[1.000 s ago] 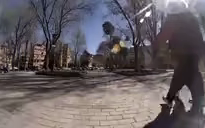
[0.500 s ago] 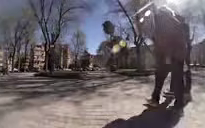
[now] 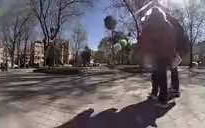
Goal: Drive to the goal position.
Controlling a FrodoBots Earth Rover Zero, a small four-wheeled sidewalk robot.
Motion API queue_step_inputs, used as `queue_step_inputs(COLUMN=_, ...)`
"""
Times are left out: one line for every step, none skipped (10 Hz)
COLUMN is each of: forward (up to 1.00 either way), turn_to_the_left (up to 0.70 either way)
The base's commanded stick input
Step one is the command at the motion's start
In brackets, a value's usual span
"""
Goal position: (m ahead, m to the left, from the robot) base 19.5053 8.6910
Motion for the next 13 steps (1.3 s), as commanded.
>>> queue_step_inputs(forward=1.0, turn_to_the_left=0.0)
queue_step_inputs(forward=1.0, turn_to_the_left=0.0)
queue_step_inputs(forward=1.0, turn_to_the_left=0.0)
queue_step_inputs(forward=1.0, turn_to_the_left=0.0)
queue_step_inputs(forward=1.0, turn_to_the_left=0.0)
queue_step_inputs(forward=1.0, turn_to_the_left=0.0)
queue_step_inputs(forward=1.0, turn_to_the_left=0.0)
queue_step_inputs(forward=1.0, turn_to_the_left=0.0)
queue_step_inputs(forward=1.0, turn_to_the_left=0.0)
queue_step_inputs(forward=1.0, turn_to_the_left=0.0)
queue_step_inputs(forward=1.0, turn_to_the_left=0.0)
queue_step_inputs(forward=1.0, turn_to_the_left=0.0)
queue_step_inputs(forward=1.0, turn_to_the_left=0.0)
